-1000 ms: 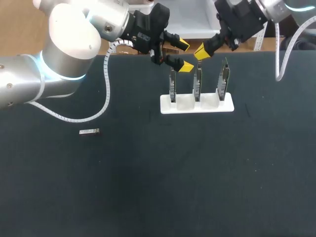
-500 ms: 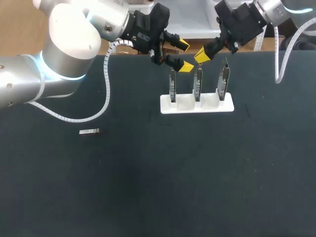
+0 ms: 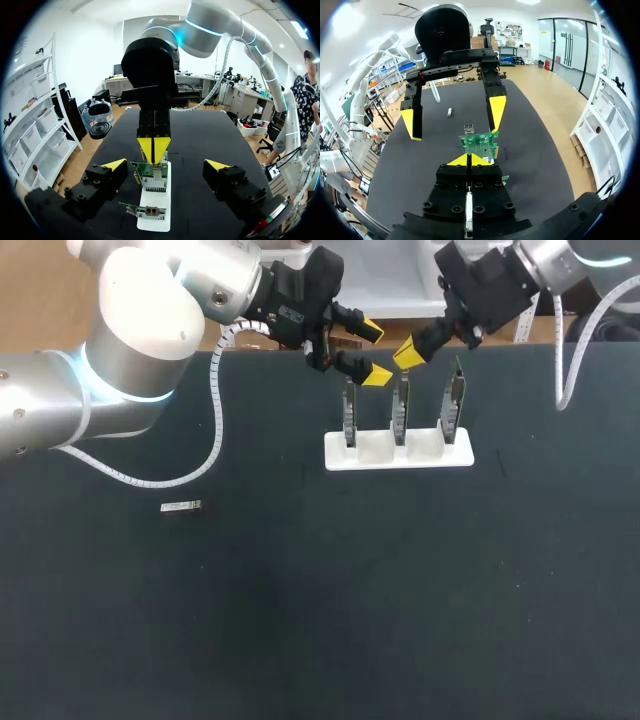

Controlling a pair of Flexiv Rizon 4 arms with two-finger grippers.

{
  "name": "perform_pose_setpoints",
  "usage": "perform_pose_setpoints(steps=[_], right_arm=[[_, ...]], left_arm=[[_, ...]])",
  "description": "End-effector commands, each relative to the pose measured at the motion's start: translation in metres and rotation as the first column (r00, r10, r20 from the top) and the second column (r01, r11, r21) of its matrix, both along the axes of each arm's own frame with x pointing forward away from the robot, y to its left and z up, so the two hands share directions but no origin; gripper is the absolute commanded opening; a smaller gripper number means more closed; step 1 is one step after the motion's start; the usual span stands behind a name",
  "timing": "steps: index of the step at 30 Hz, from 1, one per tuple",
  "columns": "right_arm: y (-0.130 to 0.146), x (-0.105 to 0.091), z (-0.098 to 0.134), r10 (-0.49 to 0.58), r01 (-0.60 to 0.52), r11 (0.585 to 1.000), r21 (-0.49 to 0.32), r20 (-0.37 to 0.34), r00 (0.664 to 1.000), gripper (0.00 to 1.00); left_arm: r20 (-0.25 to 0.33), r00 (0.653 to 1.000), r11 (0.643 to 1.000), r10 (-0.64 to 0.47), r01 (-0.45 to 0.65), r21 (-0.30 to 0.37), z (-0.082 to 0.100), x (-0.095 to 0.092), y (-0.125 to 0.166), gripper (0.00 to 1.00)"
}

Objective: Pick up the optical module with the left hand, and insert it into the network port with the right hand.

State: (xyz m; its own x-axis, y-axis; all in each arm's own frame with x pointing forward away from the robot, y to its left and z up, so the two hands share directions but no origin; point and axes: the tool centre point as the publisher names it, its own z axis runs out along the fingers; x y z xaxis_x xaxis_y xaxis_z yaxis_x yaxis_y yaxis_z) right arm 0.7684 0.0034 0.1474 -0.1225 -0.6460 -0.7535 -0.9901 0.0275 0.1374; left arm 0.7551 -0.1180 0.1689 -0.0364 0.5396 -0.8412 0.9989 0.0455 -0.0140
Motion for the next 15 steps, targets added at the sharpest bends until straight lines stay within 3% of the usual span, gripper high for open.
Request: perform_pose_setpoints(steps=[1,15], right_arm=[[0.0013,0.0023,-0.0034,0.004,-0.004,1.0,0.004,-0.006,1.0,0.0],[0.0007,0.0016,-0.0074,0.002,-0.002,1.0,0.005,-0.018,1.0,0.0]], left_arm=[[-0.004,1.0,1.0,-0.002,0.002,0.005,0.0007,0.0016,-0.0007,1.0],[-0.004,1.0,1.0,-0.002,0.002,0.005,0.0007,0.0016,-0.0007,1.0]])
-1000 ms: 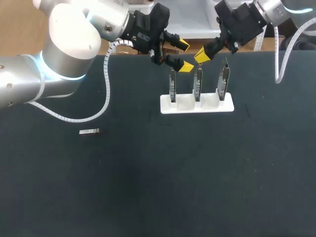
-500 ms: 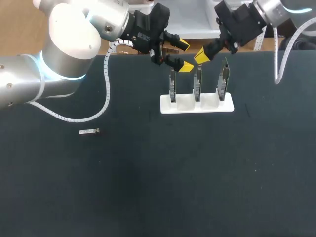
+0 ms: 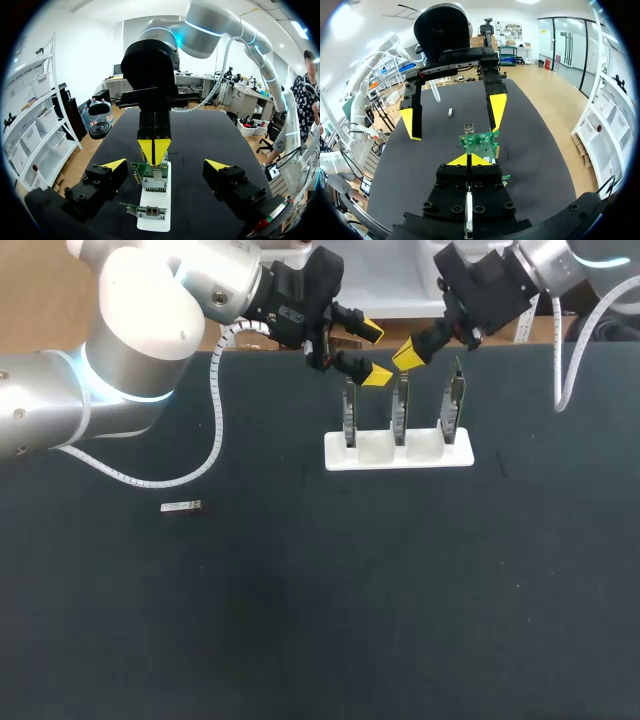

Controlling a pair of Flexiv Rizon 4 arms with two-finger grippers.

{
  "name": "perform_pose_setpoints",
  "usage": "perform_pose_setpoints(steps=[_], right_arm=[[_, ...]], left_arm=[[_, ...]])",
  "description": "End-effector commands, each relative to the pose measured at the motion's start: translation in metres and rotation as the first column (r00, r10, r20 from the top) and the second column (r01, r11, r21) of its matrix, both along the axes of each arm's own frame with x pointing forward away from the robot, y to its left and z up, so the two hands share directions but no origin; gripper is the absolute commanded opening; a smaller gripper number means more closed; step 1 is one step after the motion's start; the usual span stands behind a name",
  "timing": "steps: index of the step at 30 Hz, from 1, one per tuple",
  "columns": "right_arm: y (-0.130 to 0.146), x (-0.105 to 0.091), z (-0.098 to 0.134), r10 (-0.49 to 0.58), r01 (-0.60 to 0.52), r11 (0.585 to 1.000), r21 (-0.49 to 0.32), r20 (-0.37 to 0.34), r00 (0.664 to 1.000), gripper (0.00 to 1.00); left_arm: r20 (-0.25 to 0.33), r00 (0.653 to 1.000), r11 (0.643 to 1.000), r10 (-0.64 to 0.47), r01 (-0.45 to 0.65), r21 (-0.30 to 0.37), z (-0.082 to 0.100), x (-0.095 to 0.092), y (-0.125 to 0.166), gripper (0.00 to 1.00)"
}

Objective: Pick up the optical module with the left hand, and insert it into the network port with the right hand.

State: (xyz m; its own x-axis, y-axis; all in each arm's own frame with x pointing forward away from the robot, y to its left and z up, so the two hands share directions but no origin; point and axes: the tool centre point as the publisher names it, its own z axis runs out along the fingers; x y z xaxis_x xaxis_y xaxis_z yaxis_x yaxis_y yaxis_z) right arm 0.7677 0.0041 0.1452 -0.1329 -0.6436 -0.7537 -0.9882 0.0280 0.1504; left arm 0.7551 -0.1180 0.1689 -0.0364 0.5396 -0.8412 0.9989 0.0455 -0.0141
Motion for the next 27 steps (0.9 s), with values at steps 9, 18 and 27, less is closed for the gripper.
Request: perform_pose_setpoints(steps=[9,18,27], right_arm=[[0.0002,0.0009,-0.008,0.001,-0.001,1.0,0.003,-0.011,1.0,0.0],[-0.0004,-0.0018,-0.0111,-0.002,0.002,1.0,0.002,-0.021,1.0,0.0],[-0.0005,-0.0017,-0.007,-0.006,0.006,1.0,0.016,-0.012,1.0,0.0]], left_arm=[[-0.004,1.0,1.0,-0.002,0.002,0.005,0.0007,0.0016,-0.0007,1.0],[-0.004,1.0,1.0,-0.002,0.002,0.005,0.0007,0.0016,-0.0007,1.0],[-0.004,1.0,1.0,-0.002,0.002,0.005,0.0007,0.0016,-0.0007,1.0]])
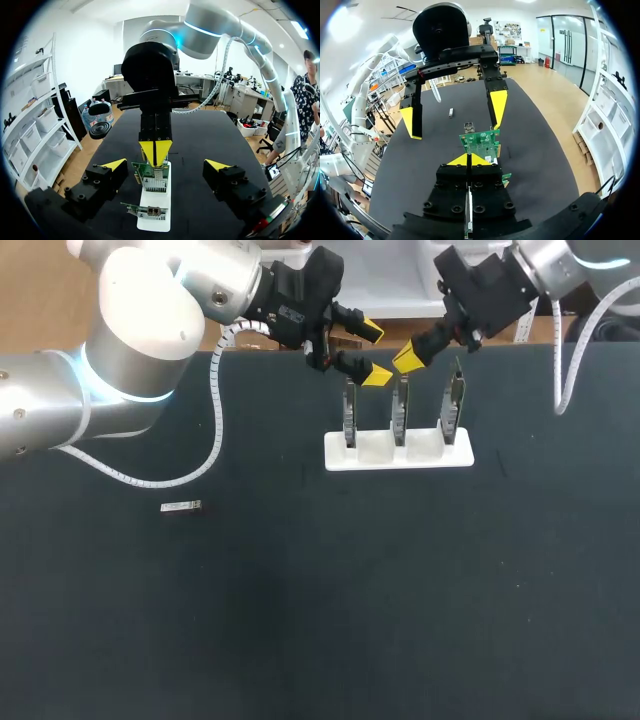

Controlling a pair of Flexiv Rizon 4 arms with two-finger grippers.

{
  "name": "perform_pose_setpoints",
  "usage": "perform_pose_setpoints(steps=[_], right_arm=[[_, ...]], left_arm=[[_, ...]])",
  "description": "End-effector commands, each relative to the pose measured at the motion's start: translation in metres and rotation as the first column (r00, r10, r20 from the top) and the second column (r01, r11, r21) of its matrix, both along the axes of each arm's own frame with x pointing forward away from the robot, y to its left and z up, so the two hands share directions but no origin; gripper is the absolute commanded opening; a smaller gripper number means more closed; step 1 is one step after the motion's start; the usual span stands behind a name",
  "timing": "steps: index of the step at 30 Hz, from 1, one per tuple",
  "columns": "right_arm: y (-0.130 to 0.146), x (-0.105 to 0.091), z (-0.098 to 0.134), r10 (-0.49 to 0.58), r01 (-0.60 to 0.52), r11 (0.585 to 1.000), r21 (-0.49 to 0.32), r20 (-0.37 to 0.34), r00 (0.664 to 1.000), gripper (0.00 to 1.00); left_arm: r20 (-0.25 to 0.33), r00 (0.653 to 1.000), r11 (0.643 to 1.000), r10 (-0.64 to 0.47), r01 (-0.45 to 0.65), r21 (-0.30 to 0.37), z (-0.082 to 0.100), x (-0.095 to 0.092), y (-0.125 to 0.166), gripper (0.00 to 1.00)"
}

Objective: Pick up the optical module with the left hand, and insert it into the network port with the right hand.

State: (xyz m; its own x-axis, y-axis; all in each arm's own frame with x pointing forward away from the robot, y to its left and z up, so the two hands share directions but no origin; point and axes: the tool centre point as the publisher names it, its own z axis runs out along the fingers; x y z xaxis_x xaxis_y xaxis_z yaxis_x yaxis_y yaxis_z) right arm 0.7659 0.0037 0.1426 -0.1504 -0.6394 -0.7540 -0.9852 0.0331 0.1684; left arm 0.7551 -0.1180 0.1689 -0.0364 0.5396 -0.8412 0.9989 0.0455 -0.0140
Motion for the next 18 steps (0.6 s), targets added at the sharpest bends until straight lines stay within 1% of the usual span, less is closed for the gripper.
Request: perform_pose_setpoints(steps=[1,7,12,16,18], right_arm=[[-0.001,0.0,-0.002,-0.002,0.001,1.0,0.018,0.01,1.0,0.0],[-0.001,0.0,0.014,-0.006,0.004,0.998,0.055,0.042,0.999,0.0],[-0.004,0.0,0.027,-0.006,0.001,0.998,0.064,0.067,0.998,0.0],[-0.017,-0.003,0.037,-0.023,0.017,0.997,0.076,0.079,0.997,0.0],[-0.027,-0.005,0.038,-0.041,0.036,0.997,0.069,0.083,0.996,0.0]], left_arm=[[-0.004,1.0,1.0,-0.002,0.002,0.005,0.001,0.002,-0.001,1.0],[-0.004,1.0,1.0,-0.002,0.002,0.005,0.001,0.002,-0.001,1.0],[-0.004,1.0,1.0,-0.002,0.002,0.005,0.001,0.002,-0.001,1.0],[-0.004,1.0,1.0,-0.002,0.002,0.005,0.001,0.002,-0.001,1.0],[-0.004,1.0,1.0,-0.002,0.002,0.005,0.001,0.002,-0.001,1.0]])
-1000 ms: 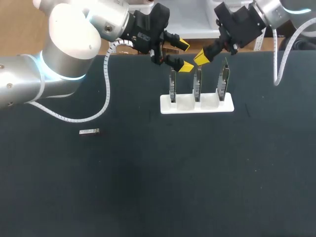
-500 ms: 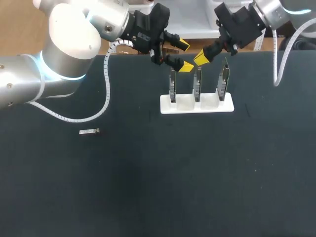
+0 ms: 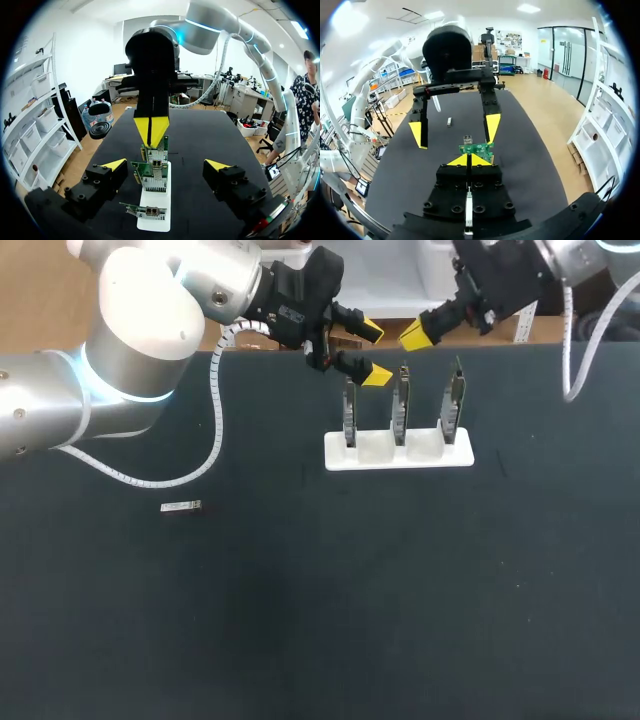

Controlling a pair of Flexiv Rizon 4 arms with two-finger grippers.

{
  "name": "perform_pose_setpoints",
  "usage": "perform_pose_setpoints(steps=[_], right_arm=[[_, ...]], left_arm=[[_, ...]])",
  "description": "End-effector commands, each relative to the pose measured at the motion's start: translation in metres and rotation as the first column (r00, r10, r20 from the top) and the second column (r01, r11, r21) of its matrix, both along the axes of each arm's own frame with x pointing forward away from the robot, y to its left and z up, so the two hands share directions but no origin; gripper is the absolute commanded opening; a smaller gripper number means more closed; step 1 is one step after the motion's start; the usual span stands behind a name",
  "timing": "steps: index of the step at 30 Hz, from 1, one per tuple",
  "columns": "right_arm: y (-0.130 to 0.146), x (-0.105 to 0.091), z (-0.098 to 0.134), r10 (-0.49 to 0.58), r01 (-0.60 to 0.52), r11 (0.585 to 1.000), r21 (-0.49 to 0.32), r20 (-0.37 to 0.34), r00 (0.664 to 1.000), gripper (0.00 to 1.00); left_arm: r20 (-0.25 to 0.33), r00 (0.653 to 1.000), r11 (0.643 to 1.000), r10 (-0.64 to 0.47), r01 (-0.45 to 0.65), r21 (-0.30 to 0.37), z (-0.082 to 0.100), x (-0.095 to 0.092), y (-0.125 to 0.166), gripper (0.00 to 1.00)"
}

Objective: Pick up the optical module with the left hand, and insert it into the network port with the right hand.

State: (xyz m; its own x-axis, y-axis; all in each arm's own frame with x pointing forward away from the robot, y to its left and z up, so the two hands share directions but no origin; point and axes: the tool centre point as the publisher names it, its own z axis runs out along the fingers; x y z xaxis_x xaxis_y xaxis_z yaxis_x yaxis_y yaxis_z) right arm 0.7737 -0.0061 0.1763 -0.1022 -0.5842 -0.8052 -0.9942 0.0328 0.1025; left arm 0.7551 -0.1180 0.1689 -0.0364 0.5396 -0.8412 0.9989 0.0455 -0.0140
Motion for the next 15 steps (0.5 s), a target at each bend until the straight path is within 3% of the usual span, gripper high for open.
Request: perform_pose_setpoints(steps=[1,6,15], right_arm=[[-0.023,-0.014,0.004,-0.04,0.04,0.999,0.002,0.012,0.999,0.0],[-0.046,-0.02,0.004,-0.087,0.087,0.996,0.012,0.001,0.996,0.0],[-0.071,-0.029,0.0,-0.078,0.078,0.997,0.019,-0.026,0.997,0.0]], left_arm=[[-0.004,1.0,1.0,-0.002,0.002,0.005,0.001,0.002,-0.001,1.0],[-0.004,1.0,1.0,-0.002,0.002,0.005,0.001,0.002,-0.001,1.0],[-0.004,1.0,1.0,-0.002,0.002,0.005,0.001,0.002,-0.001,1.0]])
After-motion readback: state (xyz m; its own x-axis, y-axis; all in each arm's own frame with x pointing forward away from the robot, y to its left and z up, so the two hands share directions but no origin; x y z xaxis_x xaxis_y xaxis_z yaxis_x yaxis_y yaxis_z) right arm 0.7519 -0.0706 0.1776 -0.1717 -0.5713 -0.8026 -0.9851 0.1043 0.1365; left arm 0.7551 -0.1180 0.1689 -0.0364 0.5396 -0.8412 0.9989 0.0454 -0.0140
